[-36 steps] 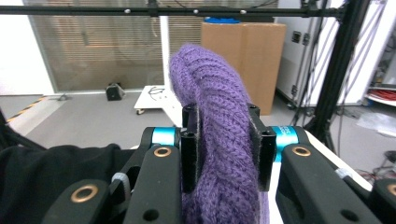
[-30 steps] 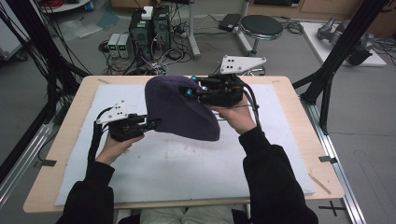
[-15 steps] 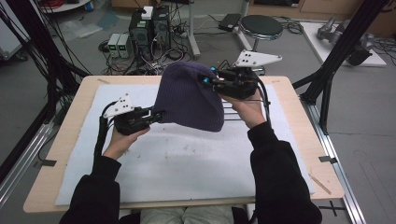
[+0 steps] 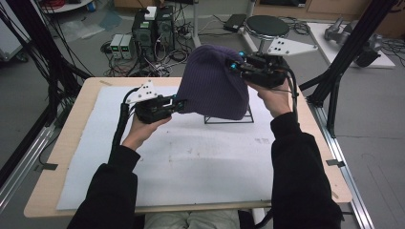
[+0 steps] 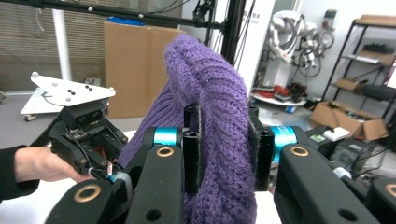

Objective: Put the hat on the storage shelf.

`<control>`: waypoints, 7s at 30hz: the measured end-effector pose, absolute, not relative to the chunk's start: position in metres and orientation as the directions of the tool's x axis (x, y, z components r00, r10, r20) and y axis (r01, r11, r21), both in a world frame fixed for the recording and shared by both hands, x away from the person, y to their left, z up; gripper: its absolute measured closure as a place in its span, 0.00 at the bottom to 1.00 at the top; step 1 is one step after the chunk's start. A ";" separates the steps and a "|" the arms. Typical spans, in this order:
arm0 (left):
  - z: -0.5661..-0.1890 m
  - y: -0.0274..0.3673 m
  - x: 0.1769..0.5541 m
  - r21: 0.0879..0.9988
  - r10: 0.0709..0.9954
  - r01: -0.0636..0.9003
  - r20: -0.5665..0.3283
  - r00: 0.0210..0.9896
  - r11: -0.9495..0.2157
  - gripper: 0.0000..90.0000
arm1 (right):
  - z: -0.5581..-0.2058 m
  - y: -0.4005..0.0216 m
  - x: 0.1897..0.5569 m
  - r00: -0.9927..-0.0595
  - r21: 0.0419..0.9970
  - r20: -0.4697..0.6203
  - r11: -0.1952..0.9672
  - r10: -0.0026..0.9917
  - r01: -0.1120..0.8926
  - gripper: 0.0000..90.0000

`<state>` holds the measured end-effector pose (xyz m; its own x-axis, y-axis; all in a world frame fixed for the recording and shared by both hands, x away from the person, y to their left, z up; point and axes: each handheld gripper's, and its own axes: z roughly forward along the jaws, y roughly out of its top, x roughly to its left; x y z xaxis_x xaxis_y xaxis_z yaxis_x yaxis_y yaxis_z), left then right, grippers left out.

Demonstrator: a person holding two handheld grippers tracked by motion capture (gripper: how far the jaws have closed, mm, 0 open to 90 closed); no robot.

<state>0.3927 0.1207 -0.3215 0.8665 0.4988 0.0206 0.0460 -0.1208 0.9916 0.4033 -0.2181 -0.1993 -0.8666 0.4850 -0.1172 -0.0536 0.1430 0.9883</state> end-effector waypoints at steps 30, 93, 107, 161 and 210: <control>-0.294 0.056 0.447 0.997 0.496 0.043 -0.008 0.868 -0.060 0.90 | -0.169 -0.278 0.445 -0.801 0.985 -0.147 0.158 0.581 -0.067 0.82; -0.381 0.037 0.473 0.970 0.525 0.210 -0.115 0.843 -0.124 0.88 | -0.227 -0.262 0.476 -0.771 0.933 -0.135 0.342 0.622 0.113 0.79; -0.396 0.037 0.464 0.957 0.552 0.238 -0.110 0.827 -0.166 0.88 | -0.235 -0.247 0.468 -0.744 0.904 -0.136 0.389 0.654 0.176 0.79; -0.412 0.045 0.457 0.932 0.586 0.329 -0.185 0.789 -0.150 0.33 | -0.251 -0.290 0.436 -0.638 0.978 -0.003 0.136 0.770 0.159 0.17; -0.357 0.192 0.328 0.989 0.813 0.136 -0.038 0.581 -0.052 0.17 | -0.311 -0.288 0.330 -0.385 0.989 -0.024 0.077 0.922 0.123 0.13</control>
<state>0.3280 0.1922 -0.3573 0.5811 0.8130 -0.0375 0.1365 -0.0519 0.9893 0.3305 -0.2877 -0.3108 -0.3855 0.9224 -0.0239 0.1230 0.0770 0.9894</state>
